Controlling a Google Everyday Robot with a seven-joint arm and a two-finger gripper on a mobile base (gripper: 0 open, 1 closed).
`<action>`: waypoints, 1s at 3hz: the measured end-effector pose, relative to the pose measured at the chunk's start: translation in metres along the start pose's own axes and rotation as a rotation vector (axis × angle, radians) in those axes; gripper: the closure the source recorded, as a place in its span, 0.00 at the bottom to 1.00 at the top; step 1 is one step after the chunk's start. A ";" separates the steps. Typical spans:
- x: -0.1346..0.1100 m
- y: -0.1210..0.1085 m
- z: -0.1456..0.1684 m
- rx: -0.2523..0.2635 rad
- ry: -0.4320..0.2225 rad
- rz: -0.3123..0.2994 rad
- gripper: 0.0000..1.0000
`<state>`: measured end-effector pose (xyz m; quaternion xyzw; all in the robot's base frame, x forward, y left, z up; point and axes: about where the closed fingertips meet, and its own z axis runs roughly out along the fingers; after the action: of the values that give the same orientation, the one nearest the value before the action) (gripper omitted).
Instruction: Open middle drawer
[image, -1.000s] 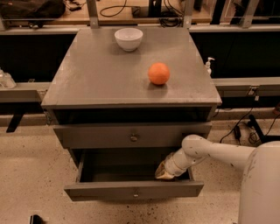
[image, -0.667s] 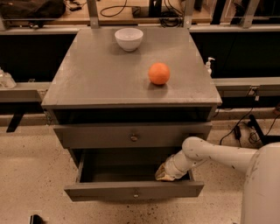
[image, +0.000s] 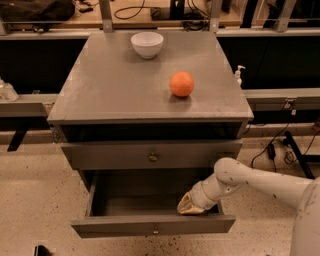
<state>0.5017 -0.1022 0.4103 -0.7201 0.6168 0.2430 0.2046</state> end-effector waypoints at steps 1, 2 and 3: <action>-0.022 0.025 -0.014 -0.074 -0.086 -0.072 1.00; -0.038 0.027 -0.010 -0.120 -0.125 -0.106 1.00; -0.049 0.012 -0.010 -0.102 -0.134 -0.102 1.00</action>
Offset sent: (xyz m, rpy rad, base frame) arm -0.0339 0.0342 0.0406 0.1603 0.0696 0.2177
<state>0.4845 -0.0711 0.4477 -0.7423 0.5510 0.3111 0.2205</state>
